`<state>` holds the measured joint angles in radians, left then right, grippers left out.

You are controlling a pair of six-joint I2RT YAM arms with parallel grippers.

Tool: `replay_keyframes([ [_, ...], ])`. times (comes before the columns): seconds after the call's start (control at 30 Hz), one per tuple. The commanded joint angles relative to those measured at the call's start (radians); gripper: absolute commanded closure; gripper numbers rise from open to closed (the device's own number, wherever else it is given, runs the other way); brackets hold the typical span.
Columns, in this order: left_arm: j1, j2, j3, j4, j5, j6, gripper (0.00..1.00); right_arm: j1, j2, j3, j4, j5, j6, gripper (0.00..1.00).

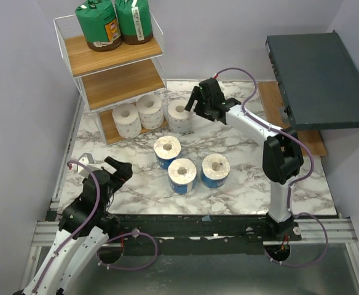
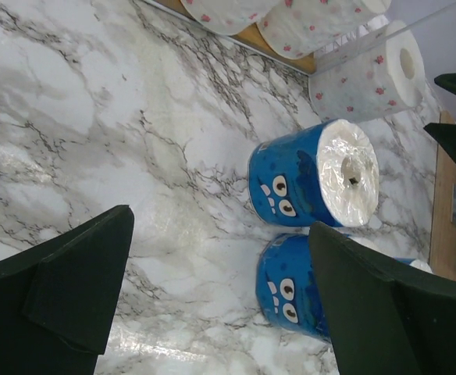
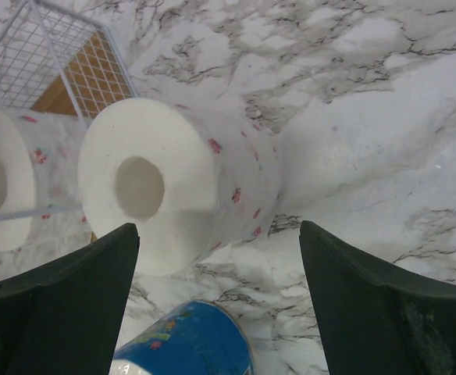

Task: Place and organize the paper towels onto the shelf
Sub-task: Place the paper towel on the shelf, then adjust the paper towel at the center of the board.

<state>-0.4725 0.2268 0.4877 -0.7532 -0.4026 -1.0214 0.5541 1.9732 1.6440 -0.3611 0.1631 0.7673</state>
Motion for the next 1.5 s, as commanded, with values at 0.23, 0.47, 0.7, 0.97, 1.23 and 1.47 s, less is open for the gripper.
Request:
replay_keyframes([
  [0.23, 0.212, 0.218, 0.236, 0.016, -0.026, 0.096, 0.02, -0.008, 0.015, 0.035, -0.022, 0.010, 0.007, 0.13],
  [0.47, 0.354, 0.342, 0.287, 0.093, 0.165, 0.095, 0.01, -0.011, 0.027, 0.082, -0.065, 0.029, -0.011, 0.14],
  [0.7, 0.354, 0.388, 0.186, 0.152, 0.322, 0.069, 0.01, -0.010, -0.105, -0.064, -0.032, 0.051, -0.004, 0.14],
  [0.97, 0.353, 0.410, 0.107, 0.170, 0.392, 0.083, 0.02, 0.030, -0.284, -0.256, -0.011, -0.035, -0.066, 0.16],
  [1.23, 0.354, 0.412, 0.046, 0.195, 0.448, 0.068, 0.02, 0.174, -0.332, -0.289, -0.115, -0.101, -0.185, 0.17],
  [1.47, 0.353, 0.412, -0.021, 0.254, 0.516, 0.036, 0.01, 0.252, -0.273, -0.296, -0.077, -0.104, -0.224, 0.19],
])
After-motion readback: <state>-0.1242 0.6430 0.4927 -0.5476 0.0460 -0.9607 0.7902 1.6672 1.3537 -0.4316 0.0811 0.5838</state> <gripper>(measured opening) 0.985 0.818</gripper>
